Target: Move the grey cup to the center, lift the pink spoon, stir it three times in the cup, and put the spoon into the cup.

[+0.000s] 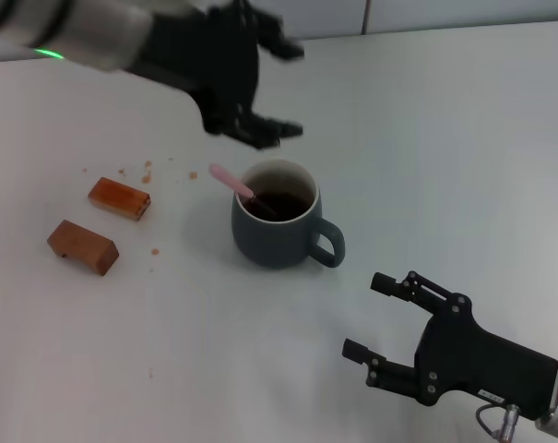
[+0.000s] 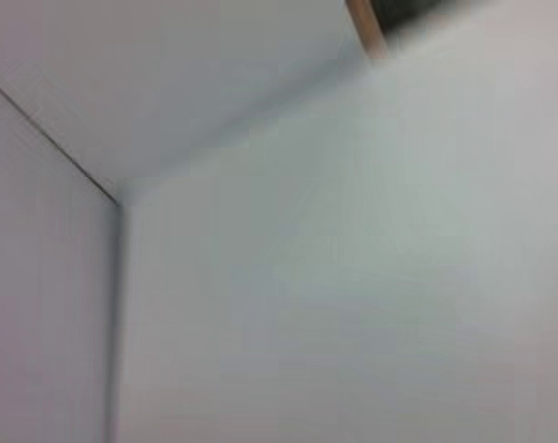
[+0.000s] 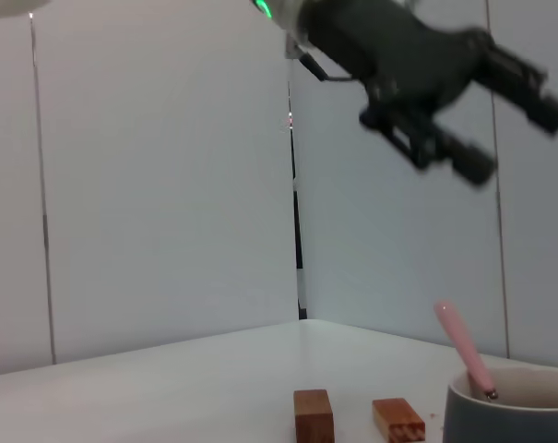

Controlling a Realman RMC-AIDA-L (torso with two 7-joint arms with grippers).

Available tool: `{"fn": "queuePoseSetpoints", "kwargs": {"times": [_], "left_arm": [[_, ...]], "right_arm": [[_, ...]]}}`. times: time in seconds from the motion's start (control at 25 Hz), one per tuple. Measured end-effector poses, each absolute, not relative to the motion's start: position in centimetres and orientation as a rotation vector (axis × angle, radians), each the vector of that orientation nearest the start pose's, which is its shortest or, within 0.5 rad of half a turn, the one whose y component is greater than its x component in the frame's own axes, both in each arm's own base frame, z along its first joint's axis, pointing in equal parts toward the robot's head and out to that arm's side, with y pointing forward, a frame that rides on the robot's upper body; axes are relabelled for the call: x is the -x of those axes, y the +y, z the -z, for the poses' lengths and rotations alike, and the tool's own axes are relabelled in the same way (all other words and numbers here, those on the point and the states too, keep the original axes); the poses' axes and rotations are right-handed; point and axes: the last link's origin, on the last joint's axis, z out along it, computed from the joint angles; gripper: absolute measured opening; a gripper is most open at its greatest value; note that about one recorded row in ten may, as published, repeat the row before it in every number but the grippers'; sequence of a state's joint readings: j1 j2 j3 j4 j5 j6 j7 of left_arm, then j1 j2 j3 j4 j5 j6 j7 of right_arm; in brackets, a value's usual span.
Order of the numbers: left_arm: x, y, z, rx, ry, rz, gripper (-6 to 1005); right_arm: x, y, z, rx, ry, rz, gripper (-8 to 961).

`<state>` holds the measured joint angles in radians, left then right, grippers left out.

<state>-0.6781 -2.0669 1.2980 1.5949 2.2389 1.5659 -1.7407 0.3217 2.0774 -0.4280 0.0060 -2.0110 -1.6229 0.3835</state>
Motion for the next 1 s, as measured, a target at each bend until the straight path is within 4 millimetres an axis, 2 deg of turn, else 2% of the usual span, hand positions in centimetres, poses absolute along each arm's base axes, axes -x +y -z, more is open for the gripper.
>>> {"fn": "queuePoseSetpoints", "kwargs": {"times": [0.16,0.28,0.32,0.36,0.4,0.48,0.52,0.56,0.6,0.64,0.8,0.88,0.92,0.96,1.0], "left_arm": [[9.0,35.4,-7.4,2.699,0.456,0.29,726],[11.9,35.0,-9.3,2.646,0.367,0.426,783],[13.2,34.8,-9.7,2.635,0.325,0.455,802],[13.2,34.8,-9.7,2.635,0.325,0.455,802],[14.7,34.6,-10.0,2.626,0.277,0.486,802],[14.7,34.6,-10.0,2.626,0.277,0.486,802],[18.9,33.6,-10.0,2.624,0.156,0.546,802],[21.0,32.8,-9.6,2.638,0.109,0.572,802],[22.1,32.2,-9.4,2.645,0.089,0.588,802],[22.1,32.2,-9.4,2.645,0.089,0.588,802],[26.5,29.7,-7.9,2.634,-0.025,0.653,802],[26.5,29.7,-7.9,2.634,-0.025,0.653,802],[27.3,29.0,-7.1,2.633,-0.053,0.668,802],[28.7,27.7,-5.1,2.637,-0.095,0.693,802],[29.1,27.2,-4.3,2.644,-0.115,0.704,802]], "right_arm": [[-30.0,19.7,7.8,2.479,0.295,-0.992,826],[-30.1,19.8,7.6,2.473,0.288,-0.996,826],[-30.1,19.8,7.5,2.469,0.286,-0.996,826],[-30.1,19.8,7.5,2.466,0.282,-0.996,826],[-30.1,19.8,7.5,2.463,0.28,-0.995,826],[-30.1,19.9,7.5,2.461,0.277,-0.996,826],[-30.1,19.9,7.4,2.461,0.275,-0.996,826],[-30.1,19.9,7.3,2.459,0.272,-0.999,826],[-30.1,19.8,7.3,2.457,0.27,-1.001,826],[-30.1,19.8,7.2,2.454,0.268,-1.005,826],[-30.1,19.6,6.9,2.434,0.269,-1.02,826],[-30.2,19.6,6.8,2.43,0.269,-1.018,826],[-30.2,19.6,6.8,2.429,0.27,-1.018,826],[-30.3,19.6,6.8,2.429,0.271,-1.018,826],[-30.3,19.6,6.8,2.428,0.272,-1.018,826]]}}
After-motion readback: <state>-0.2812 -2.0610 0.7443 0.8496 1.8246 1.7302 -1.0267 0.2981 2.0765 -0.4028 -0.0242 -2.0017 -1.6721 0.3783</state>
